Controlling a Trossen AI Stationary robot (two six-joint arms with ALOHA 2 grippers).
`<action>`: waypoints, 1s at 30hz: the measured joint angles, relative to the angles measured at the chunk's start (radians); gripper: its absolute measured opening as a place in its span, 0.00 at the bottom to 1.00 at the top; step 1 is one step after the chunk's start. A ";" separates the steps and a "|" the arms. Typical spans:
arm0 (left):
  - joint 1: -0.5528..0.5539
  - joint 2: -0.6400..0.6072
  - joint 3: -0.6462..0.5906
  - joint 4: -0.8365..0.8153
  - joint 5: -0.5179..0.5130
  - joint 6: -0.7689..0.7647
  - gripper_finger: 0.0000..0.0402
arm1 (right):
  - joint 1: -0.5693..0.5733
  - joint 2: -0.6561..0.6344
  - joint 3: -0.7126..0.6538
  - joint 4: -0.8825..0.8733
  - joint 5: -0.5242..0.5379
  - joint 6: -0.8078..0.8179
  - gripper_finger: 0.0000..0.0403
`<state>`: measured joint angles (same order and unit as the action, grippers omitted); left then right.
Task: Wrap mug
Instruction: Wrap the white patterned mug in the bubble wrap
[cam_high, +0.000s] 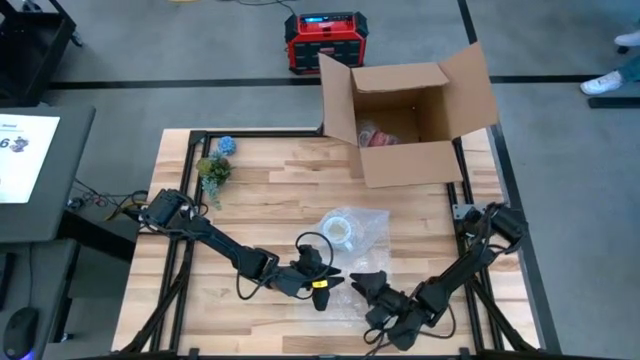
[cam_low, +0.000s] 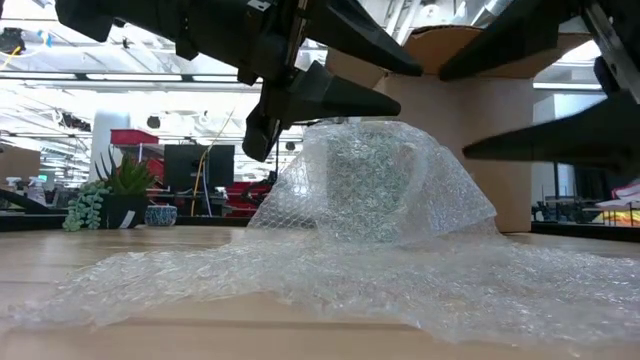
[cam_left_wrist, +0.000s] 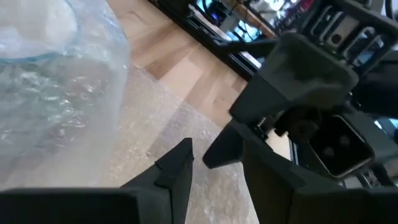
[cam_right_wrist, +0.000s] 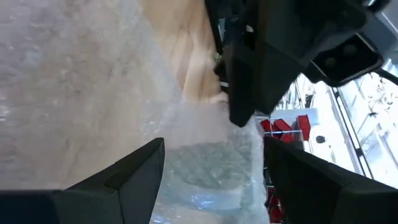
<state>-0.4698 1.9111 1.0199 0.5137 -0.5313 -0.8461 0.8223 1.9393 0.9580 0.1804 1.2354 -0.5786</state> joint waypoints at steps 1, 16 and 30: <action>0.000 -0.005 0.000 -0.002 0.022 0.012 0.30 | 0.005 0.000 0.000 -0.004 0.010 0.009 0.66; -0.029 -0.259 0.001 -0.171 0.099 0.261 0.25 | 0.119 -0.274 0.027 -0.159 0.095 0.568 0.66; 0.009 -0.441 0.000 -0.436 0.027 0.453 0.24 | 0.162 -0.472 0.027 -0.565 -0.401 1.037 0.66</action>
<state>-0.4603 1.4698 1.0203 0.0772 -0.5043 -0.3932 0.9844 1.4669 0.9848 -0.3843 0.8347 0.4583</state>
